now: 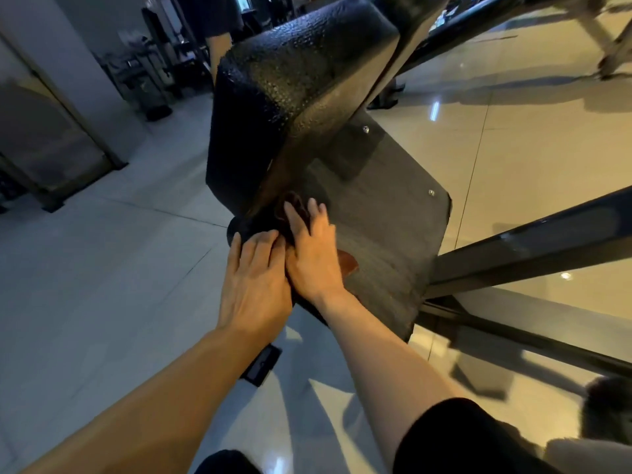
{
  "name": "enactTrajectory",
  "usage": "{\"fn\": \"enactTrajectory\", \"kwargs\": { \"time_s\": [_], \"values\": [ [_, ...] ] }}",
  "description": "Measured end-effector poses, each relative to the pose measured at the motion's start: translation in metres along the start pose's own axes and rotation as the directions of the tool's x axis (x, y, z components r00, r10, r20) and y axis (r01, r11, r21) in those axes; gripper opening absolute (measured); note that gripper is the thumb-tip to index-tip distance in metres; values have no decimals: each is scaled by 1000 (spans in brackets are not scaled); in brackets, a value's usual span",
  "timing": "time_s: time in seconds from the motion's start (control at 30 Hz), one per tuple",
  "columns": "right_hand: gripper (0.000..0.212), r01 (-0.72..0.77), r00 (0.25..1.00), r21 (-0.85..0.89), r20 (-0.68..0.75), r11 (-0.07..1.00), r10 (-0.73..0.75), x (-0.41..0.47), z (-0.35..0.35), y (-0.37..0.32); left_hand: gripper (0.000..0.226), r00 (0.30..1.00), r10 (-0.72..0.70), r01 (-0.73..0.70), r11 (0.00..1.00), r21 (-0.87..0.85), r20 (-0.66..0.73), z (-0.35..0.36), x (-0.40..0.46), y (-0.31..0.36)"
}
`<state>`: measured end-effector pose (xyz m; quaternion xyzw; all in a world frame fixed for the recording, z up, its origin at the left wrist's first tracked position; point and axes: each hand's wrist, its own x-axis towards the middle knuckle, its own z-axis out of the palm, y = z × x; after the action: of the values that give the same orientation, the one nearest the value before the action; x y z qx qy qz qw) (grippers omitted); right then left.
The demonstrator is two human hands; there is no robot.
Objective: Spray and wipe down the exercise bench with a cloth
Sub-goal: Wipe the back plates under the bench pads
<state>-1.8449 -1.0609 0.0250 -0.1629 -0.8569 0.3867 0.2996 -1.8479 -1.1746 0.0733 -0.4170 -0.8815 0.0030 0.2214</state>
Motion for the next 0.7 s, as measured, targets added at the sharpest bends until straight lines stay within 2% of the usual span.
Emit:
{"fn": "enactTrajectory", "kwargs": {
  "time_s": [0.07, 0.1, 0.13, 0.2, 0.23, 0.27, 0.3, 0.33, 0.37, 0.43, 0.47, 0.5, 0.53, 0.57, 0.63, 0.7],
  "values": [
    [52, -213, 975, -49, -82, 976, 209, -12, -10, 33, 57, 999, 5, -4, 1000, -13, 33, 2, 2, 7],
    [52, -364, 925, -39, -135, 931, 356, -22, -16, 53, 59, 999, 4, -3, 1000, -21, 47, 2, 3, 10],
    [53, -508, 848, -5, -179, 861, 499, -34, -22, 72, 61, 999, 7, -5, 1000, -28, 53, 2, 5, 13],
    [54, -725, 641, 140, -218, 674, 736, -51, -29, 94, 62, 997, 13, -10, 999, -36, 74, 2, 8, 18],
    [55, -782, 548, 207, -221, 588, 807, -53, -29, 96, 62, 996, 17, -14, 999, -35, 90, 2, 9, 19],
    [56, -803, 502, 238, -225, 547, 835, -50, -28, 90, 63, 995, 17, -14, 999, -31, 96, 2, 10, 20],
    [58, -791, 519, 239, -228, 564, 824, -42, -24, 79, 63, 995, 10, -8, 1000, -24, 98, 2, 11, 19],
    [60, -742, 589, 224, -229, 631, 775, -30, -19, 64, 63, 995, 0, 2, 1000, -19, 98, 3, 12, 18],
    [61, -649, 695, 209, -228, 732, 682, -17, -14, 47, 64, 995, -9, 10, 1000, -12, 101, 3, 15, 18],
    [60, -347, 905, 197, -187, 917, 383, 8, -2, 13, 65, 992, -33, 29, 999, 33, 120, 3, 21, 15],
    [59, -190, 965, 207, -140, 960, 221, 18, 2, 1, 67, 991, -52, 44, 997, 66, 122, 4, 25, 12],
    [57, -70, 990, 207, -102, 976, 93, 26, 4, -3, 68, 991, -70, 60, 994, 90, 114, 4, 28, 11],
    [55, -8, 996, 182, -86, 983, 24, 32, 2, 1, 66, 993, -75, 68, 994, 81, 92, 5, 32, 10],
    [53, -15, 995, 144, -95, 989, 29, 35, -1, 12, 64, 995, -57, 52, 997, 62, 83, 7, 33, 10],
    [51, -194, 961, 121, -178, 974, 213, 30, -12, 49, 64, 995, -2, -6, 997, 72, 104, 11, 34, 10],
    [49, -462, 827, 192, -261, 866, 498, 11, -25, 97, 65, 993, 43, -53, 994, 93, 109, 17, 36, 11]
  ]
}}
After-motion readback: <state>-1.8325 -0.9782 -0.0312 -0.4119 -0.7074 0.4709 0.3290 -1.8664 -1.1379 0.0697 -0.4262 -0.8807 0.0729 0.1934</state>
